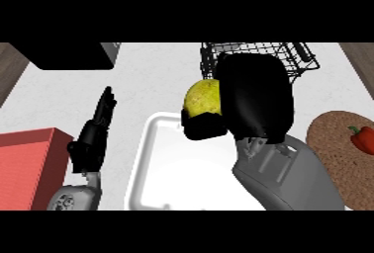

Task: Pick the pear from the tray and place it in the tiered basket

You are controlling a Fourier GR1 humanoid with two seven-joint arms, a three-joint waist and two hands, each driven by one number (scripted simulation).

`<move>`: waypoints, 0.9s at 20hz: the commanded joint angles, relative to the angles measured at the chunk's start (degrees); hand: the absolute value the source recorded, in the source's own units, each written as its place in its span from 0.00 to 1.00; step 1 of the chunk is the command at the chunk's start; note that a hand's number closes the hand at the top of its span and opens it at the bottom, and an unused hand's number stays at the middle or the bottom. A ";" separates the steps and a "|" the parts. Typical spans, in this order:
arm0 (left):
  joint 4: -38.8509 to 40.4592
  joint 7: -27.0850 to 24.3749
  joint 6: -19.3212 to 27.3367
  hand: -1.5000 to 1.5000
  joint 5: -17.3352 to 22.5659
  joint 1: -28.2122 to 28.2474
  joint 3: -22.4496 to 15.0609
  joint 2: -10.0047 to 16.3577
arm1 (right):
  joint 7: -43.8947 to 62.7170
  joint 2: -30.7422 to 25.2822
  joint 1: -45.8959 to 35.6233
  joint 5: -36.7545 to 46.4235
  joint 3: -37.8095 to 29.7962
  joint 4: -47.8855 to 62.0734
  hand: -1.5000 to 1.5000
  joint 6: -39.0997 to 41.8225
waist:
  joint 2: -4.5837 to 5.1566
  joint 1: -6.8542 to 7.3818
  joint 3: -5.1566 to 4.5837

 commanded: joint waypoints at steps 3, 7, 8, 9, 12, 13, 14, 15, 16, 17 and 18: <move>-2.37 0.23 0.18 0.50 -0.97 1.82 -2.12 -1.03 | 11.05 0.71 -12.33 -6.04 -9.70 -1.53 1.00 11.61 | 0.14 0.80 0.01; -0.88 -0.55 -1.53 0.50 0.63 1.24 -0.65 0.14 | 12.43 0.71 -13.03 -11.95 -14.02 2.17 1.00 0.01 | 0.45 1.55 0.02; 2.42 -3.27 0.34 0.50 -0.73 -0.10 -1.33 -1.72 | 11.93 0.71 -13.62 -13.01 -15.26 1.93 1.00 -0.98 | 0.56 1.00 0.02; -2.00 2.02 -0.29 0.50 -1.09 -0.95 -1.54 -0.35 | 12.26 0.72 -17.76 -12.84 -17.81 6.22 1.00 0.37 | 0.46 1.48 0.04; -0.72 2.10 0.49 0.50 -1.07 -2.42 -0.54 -0.77 | 7.15 0.72 -16.84 -7.45 -15.01 10.85 1.00 -2.21 | 0.64 0.94 0.05; 0.26 -0.69 1.22 0.50 -2.32 -0.38 -2.54 -2.04 | 5.88 -0.10 -18.35 -7.18 -17.77 13.08 1.00 -2.63 | 0.69 0.99 0.05; 0.06 -0.17 1.43 0.50 -2.09 -0.60 -1.75 -1.87 | 3.60 0.00 -16.30 -5.25 -16.48 14.73 1.00 -7.18 | 0.74 1.08 0.06; 1.51 0.04 0.31 0.50 -0.58 -1.70 0.43 -0.51 | 4.33 0.02 -17.12 -5.79 -17.98 13.72 1.00 -5.93 | 0.69 0.86 0.06; 1.01 -2.13 -0.07 0.50 -0.94 -0.55 -1.11 -1.11 | 2.74 -0.99 -19.11 -4.35 -18.26 18.31 1.00 -7.98 | 0.76 1.15 0.04; -0.85 -1.00 -1.48 0.50 0.47 0.58 0.01 0.28 | 0.88 -2.55 -19.66 -3.75 -18.19 19.85 1.00 -8.04 | 0.72 1.25 0.05; -2.38 0.50 -0.34 0.50 -0.37 1.48 -0.96 -0.69 | 1.75 -4.71 -18.91 -4.13 -19.15 17.35 1.00 -3.37 | 0.57 0.95 0.07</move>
